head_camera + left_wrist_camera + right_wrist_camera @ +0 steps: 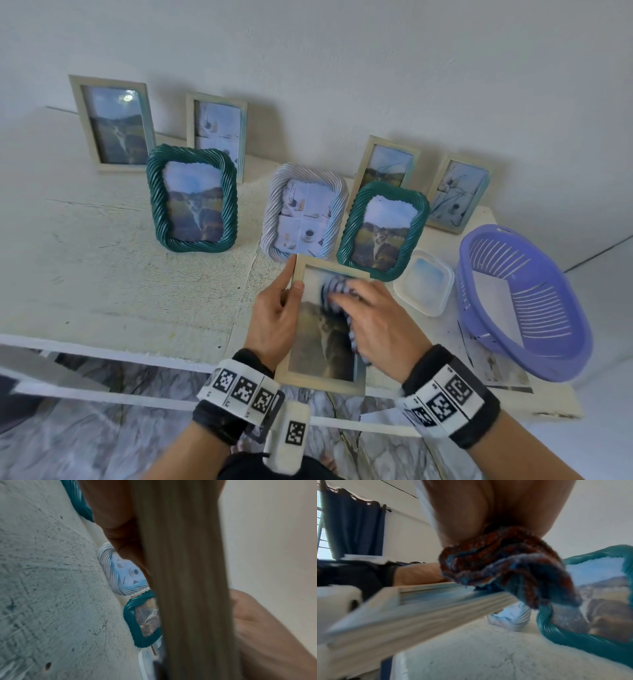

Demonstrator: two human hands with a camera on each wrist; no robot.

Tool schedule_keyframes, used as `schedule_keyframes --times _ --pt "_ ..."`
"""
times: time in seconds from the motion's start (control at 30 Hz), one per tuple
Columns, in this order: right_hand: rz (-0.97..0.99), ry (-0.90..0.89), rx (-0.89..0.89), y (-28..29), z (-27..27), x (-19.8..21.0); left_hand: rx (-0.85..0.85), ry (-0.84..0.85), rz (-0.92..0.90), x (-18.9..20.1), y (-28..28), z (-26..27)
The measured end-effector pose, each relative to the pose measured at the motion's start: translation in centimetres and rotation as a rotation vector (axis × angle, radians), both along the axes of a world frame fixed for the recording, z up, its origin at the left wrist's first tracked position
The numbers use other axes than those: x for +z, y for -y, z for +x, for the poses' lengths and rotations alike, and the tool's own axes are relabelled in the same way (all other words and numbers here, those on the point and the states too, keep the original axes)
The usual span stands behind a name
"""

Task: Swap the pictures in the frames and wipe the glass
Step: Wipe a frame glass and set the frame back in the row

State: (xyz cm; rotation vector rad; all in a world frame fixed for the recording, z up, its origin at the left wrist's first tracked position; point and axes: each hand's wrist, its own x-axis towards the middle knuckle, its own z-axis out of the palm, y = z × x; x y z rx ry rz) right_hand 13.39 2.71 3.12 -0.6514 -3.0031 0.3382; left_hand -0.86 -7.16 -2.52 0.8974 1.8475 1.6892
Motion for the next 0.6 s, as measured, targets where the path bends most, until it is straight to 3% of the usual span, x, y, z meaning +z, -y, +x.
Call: schedule_keyframes --times 0.1,0.33,0.5,0.6 --pt "0.023 -0.012 -0.1 0.1 -1.2 0.4 -0.007 -0.011 0.011 0.0 -0.1 -0.1" --pt "-0.111 -0.075 0.151 2.6 -0.8 0.3 0.009 0.004 0.004 -0.7 0.1 -0.7" --pt "-0.006 -0.057 -0.054 0.3 -1.4 0.4 -0.03 0.045 0.045 -0.8 -0.2 -0.7" --pt "-0.011 -0.139 -0.055 0.7 -1.8 0.7 -0.026 0.04 0.059 -0.5 -0.4 -0.7"
